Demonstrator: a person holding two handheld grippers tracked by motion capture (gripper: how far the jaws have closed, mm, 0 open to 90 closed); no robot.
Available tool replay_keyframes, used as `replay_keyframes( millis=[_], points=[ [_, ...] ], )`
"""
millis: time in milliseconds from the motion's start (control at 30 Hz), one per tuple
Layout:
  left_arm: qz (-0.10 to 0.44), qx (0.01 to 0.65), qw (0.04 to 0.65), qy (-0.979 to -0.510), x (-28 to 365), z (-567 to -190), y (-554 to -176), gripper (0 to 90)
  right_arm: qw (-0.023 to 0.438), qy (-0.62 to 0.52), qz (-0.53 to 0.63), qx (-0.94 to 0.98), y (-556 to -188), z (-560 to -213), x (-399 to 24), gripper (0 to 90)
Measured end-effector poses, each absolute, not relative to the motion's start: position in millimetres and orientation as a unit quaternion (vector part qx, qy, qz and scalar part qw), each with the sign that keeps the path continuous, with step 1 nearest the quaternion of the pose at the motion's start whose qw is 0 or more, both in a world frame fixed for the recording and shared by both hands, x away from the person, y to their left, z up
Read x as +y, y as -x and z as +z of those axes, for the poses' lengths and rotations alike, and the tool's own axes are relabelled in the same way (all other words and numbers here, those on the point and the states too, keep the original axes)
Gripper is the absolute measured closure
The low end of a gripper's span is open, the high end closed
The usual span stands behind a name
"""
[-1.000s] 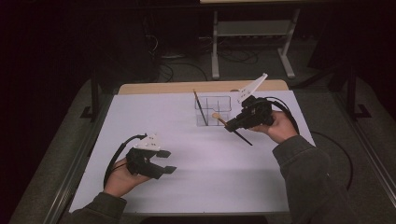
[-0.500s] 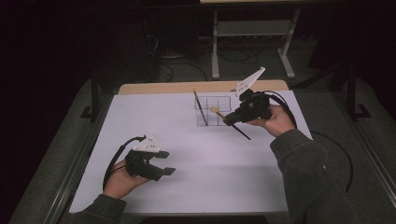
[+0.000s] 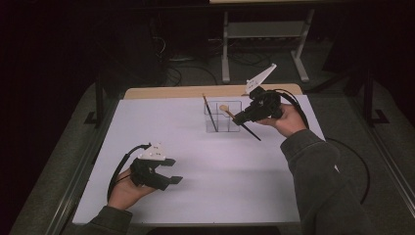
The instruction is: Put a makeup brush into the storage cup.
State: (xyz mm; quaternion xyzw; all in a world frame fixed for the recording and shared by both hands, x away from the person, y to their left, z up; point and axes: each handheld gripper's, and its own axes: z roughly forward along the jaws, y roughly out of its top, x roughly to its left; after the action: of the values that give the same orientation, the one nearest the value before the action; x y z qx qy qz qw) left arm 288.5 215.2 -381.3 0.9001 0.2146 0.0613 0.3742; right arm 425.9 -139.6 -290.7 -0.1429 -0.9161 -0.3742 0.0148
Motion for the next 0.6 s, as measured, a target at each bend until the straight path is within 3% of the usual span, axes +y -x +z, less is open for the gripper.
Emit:
replay_keyframes(
  millis=[600],
  points=[
    [0.066, 0.222, 0.373, -0.898, 221.9, -385.4, -287.4, 31.9, 0.000, 0.154, -0.385, -0.910, -449.4, -279.9, -133.8, 82.6]
  ],
)
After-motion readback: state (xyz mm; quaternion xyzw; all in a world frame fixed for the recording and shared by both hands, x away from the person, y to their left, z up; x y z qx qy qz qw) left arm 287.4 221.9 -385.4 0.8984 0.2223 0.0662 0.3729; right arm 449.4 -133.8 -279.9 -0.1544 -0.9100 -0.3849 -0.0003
